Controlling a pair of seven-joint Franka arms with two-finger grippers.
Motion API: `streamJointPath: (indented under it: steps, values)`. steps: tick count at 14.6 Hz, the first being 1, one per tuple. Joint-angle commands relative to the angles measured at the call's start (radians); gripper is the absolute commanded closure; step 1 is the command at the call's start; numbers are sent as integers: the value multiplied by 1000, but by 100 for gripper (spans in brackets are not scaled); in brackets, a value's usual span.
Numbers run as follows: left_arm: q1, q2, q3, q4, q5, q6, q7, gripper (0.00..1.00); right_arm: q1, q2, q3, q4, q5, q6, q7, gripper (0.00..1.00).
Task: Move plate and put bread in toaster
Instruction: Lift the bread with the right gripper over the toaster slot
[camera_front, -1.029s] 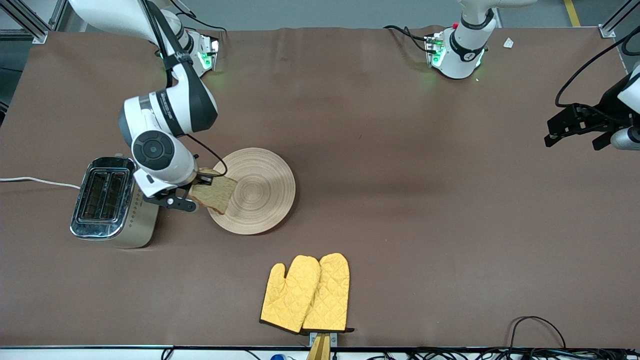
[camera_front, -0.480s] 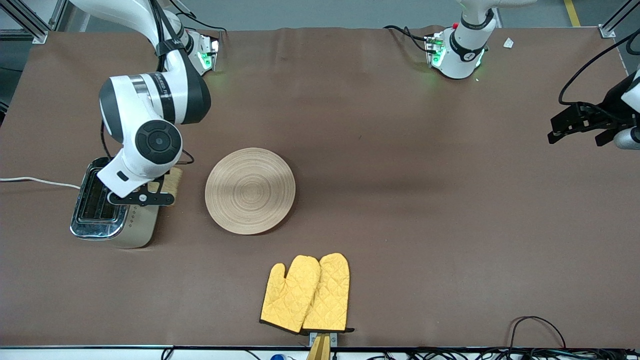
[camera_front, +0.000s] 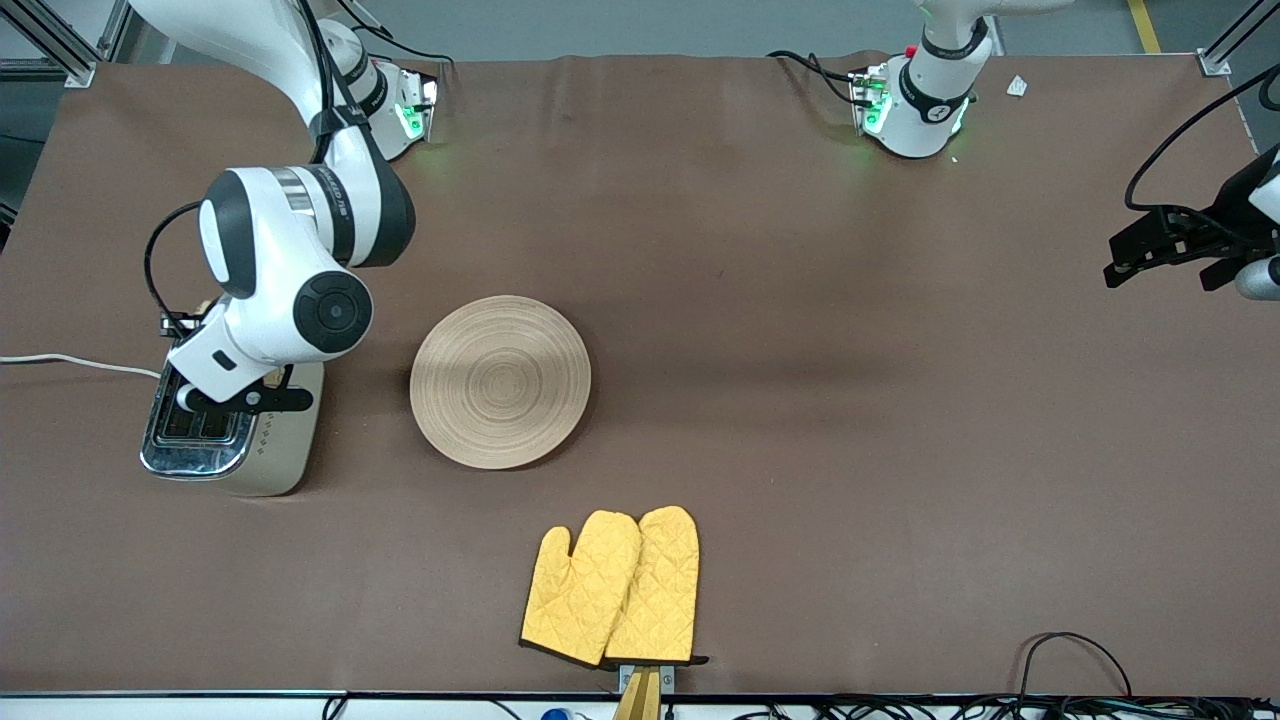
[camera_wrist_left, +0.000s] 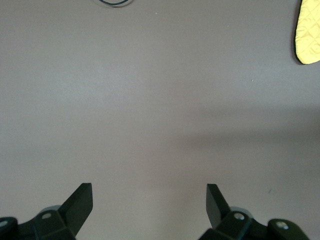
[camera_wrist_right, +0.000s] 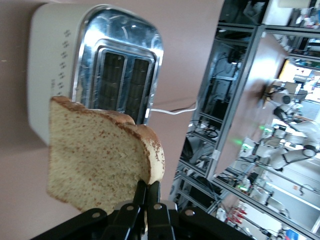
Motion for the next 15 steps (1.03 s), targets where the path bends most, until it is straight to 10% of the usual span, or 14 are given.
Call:
streamJointPath:
  steps: [1,15]
  values:
    - [-4,-20,-2,-16,18,-6,3,0,-9,31,10,10,-97,-8,-2,99]
    - [-2,-20,-4,-16,18,-6,4,0,-96,143,10,15,-163,136,23,99]
